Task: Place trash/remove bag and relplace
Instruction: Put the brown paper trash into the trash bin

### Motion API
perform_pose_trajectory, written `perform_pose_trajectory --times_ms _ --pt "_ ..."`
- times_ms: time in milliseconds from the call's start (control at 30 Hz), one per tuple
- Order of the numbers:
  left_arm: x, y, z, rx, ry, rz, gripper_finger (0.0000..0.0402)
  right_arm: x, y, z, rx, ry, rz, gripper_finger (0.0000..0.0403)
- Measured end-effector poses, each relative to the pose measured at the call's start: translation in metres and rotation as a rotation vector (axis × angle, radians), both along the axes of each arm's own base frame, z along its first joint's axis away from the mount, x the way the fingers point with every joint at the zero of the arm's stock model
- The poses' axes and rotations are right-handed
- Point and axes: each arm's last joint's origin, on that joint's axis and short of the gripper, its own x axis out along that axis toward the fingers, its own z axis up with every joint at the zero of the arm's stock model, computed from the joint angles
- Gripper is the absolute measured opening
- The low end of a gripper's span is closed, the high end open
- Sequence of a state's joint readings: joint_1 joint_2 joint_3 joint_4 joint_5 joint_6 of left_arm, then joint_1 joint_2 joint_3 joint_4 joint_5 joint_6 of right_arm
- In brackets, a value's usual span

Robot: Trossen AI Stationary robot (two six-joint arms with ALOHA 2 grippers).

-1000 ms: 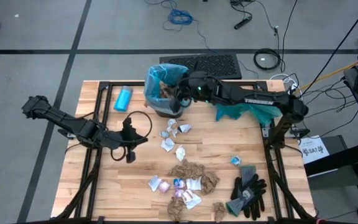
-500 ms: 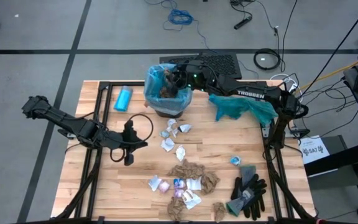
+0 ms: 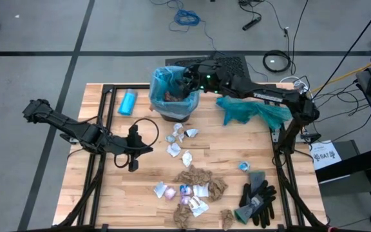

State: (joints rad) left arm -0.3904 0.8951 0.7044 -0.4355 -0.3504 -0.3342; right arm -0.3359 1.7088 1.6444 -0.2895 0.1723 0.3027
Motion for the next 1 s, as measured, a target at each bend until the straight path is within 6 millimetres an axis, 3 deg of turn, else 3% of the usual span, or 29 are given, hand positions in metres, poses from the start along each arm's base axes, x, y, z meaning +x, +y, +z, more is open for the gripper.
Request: perform_pose_trajectory --times_ms 200,333,467,700,1000 --pt "0.000 0.000 0.000 0.002 0.000 -0.002 0.0022 -0.045 0.020 0.027 0.017 0.113 0.038 0.0173" --pt "0.000 0.000 0.000 0.007 0.000 -0.005 0.0022 -0.074 0.041 0.032 0.074 0.251 0.075 0.0166" --pt "0.000 0.000 0.000 0.007 0.000 -0.005 0.0022 -0.094 0.069 0.024 0.176 0.428 0.110 0.0165" --pt "0.000 0.000 0.000 0.007 0.000 -0.004 0.0022 -0.108 0.128 0.003 0.309 0.734 0.174 0.0164" --pt "0.000 0.000 0.000 0.002 0.000 -0.001 0.0022 -0.115 0.203 -0.027 0.435 0.794 0.160 0.0164"
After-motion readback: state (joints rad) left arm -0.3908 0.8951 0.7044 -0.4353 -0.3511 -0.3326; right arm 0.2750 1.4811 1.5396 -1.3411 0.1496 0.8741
